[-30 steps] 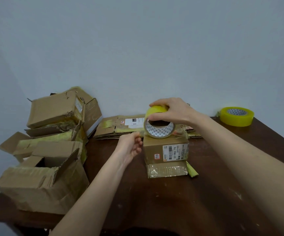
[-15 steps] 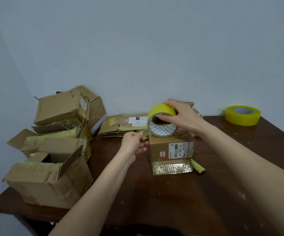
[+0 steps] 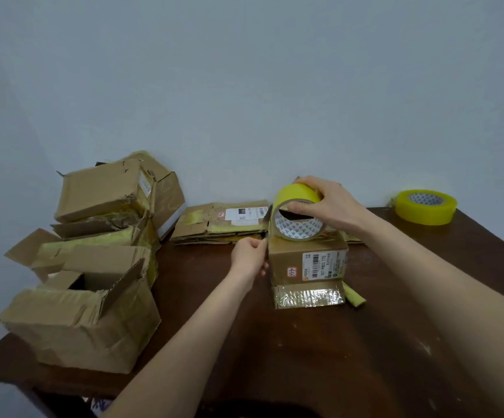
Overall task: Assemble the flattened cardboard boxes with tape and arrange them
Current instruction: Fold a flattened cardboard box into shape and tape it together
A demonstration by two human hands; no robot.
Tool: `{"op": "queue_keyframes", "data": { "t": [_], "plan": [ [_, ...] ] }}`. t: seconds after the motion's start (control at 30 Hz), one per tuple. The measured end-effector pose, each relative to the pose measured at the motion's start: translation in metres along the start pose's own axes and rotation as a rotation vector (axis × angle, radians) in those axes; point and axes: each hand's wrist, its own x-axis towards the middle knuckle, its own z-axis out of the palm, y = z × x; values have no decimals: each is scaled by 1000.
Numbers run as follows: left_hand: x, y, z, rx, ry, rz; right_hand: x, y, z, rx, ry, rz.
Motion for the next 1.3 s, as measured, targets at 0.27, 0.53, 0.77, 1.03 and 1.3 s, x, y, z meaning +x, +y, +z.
{"op": "queue_keyframes", "data": {
  "t": [0.27, 0.53, 0.77, 1.03, 1.3],
  "plan": [
    [-13, 17, -9, 172, 18, 535, -2, -3, 4, 123, 34, 35],
    [0, 23, -5, 246, -311, 528, -11, 8, -8, 359, 6, 114],
    [13, 25, -88, 416, -237, 541, 6, -18, 34, 397, -22, 43],
    [6, -13, -83, 734, 201, 542, 34, -34, 79, 255, 3, -3],
    [19, -15, -91, 785, 129, 597, 52, -40, 97, 308, 41, 29]
  ]
}}
